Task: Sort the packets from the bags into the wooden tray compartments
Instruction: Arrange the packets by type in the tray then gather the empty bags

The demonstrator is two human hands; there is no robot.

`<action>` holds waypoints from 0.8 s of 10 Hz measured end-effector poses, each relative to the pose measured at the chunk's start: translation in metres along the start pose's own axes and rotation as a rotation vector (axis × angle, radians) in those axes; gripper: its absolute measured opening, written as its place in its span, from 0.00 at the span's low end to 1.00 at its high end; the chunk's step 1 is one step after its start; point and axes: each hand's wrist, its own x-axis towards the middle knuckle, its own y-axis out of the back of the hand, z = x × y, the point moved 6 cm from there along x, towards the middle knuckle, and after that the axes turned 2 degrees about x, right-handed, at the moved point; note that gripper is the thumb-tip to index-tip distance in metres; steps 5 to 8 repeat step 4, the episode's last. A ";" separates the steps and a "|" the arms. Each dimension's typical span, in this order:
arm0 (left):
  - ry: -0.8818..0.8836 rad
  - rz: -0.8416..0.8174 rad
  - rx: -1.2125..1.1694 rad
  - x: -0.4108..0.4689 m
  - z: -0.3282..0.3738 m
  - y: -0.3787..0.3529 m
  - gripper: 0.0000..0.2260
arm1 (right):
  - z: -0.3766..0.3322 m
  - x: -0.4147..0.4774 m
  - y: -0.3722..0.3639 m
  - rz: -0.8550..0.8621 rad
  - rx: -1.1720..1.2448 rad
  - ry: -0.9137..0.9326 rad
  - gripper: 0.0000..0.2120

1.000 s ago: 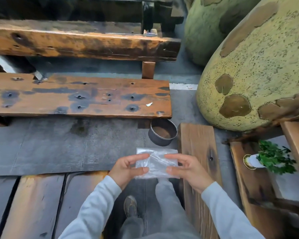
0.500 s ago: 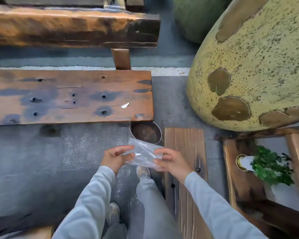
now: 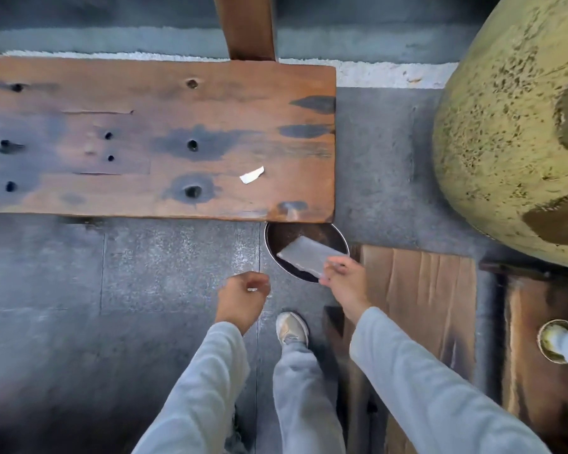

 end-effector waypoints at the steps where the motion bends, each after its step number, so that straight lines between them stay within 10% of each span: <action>1: 0.001 0.027 0.089 0.035 -0.008 -0.012 0.06 | 0.025 0.053 -0.026 0.005 -0.066 -0.039 0.07; 3: -0.013 0.013 0.211 0.066 -0.033 -0.025 0.07 | 0.062 0.092 -0.049 -0.138 -0.642 -0.049 0.34; 8: 0.000 0.006 0.256 0.061 -0.038 -0.024 0.09 | 0.068 0.075 -0.042 -0.154 -0.774 0.004 0.31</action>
